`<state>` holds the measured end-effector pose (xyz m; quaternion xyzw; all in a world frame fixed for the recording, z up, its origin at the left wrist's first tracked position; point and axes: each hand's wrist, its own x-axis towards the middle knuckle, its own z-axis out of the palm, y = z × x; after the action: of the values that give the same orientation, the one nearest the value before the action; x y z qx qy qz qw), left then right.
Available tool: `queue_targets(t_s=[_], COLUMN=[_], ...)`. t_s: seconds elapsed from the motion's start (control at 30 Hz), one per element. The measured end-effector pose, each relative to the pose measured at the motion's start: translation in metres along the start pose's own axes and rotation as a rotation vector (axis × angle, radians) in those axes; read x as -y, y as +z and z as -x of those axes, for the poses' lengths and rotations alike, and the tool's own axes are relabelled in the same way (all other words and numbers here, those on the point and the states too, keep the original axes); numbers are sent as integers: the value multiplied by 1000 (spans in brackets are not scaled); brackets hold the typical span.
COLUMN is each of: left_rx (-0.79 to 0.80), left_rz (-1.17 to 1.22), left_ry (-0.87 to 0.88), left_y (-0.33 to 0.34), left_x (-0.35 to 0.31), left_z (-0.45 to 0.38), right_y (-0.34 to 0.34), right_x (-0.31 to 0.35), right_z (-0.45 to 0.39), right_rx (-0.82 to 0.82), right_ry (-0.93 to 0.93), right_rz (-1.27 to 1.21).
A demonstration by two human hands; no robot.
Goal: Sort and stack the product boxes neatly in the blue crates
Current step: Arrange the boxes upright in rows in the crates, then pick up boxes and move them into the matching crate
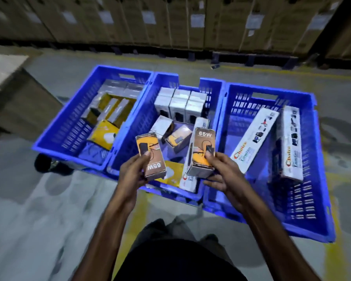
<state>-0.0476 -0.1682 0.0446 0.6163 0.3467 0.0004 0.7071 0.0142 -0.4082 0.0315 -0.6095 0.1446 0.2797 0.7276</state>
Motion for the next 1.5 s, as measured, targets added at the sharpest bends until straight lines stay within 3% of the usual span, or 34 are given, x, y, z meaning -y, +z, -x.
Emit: queue_targets(t_s=[0.2,0.37,0.47,0.67,0.83,1.07,1.37,1.5], left_rx=[-42,-49,-112,-129,-1,339,604,570], left_rz=[-98,-379,-349,-335,-470,-658,-836,-977], left_ry=[52,198,280,384,424,453,312,305], left_y=[-31,-45,-43,-55,-65,-49,49,88], left_x=[-13,-34,-47,-32,11,27,32,51], left_z=[-34,-83,-101,-129,-121,-109,-110,-110], right_y=[63,109,133,136,126,108,72,51], right_x=[-8,-12,-15,-32,-47,-59,-46,-44], right_z=[-35,-68,-87,-113,-80,-59,-48,-40], right_rx=[-73,-118,-136,-355,-262,-384,-542,-535], right_ry=[17,-11,-74,-265,-168,-252,-390,-393], right_rz=[151,271,220,209,271,511,546,520])
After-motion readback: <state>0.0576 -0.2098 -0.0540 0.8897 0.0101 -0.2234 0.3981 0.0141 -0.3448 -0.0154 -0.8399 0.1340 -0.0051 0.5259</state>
